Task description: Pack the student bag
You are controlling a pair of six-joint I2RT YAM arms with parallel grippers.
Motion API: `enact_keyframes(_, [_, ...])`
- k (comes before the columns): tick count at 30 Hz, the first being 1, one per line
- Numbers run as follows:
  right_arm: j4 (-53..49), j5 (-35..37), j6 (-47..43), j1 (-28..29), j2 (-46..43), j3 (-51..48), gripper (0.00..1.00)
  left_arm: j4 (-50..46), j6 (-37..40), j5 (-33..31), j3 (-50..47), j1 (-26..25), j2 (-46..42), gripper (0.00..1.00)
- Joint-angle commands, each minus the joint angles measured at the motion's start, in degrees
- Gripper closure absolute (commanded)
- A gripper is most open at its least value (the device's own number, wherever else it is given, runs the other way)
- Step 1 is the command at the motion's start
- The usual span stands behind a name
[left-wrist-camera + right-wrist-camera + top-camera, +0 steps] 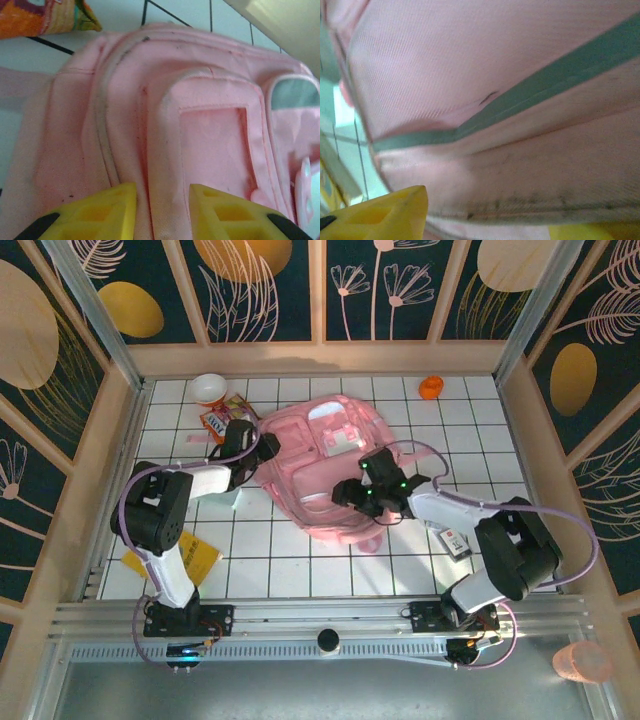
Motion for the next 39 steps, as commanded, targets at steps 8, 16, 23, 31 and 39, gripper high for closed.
enact_keyframes(8, [-14.45,-5.54,-7.26,-17.73,-10.44,11.17,0.31,-15.58,0.90,3.88,-3.99,-1.39,-21.89,0.64])
enact_keyframes(16, [-11.20,-7.91,-14.02,-24.14,0.83,9.34,0.37,-12.55,-1.00,8.09,-18.90,-2.55,-30.64,0.70])
enact_keyframes(23, [-2.54,-8.10,-7.89,-19.22,0.64,-0.73,0.41,-5.15,-1.64,11.90,-19.73,-4.02,-21.65,0.71])
enact_keyframes(31, [3.08,-4.43,2.42,-9.63,-3.95,-5.52,0.41,-1.69,-0.51,11.51,-15.50,-4.02,-11.76,0.71])
enact_keyframes(39, [-4.87,4.80,-0.05,-9.29,-14.18,-0.30,0.31,-13.82,8.67,2.63,-7.94,-4.58,-22.14,0.63])
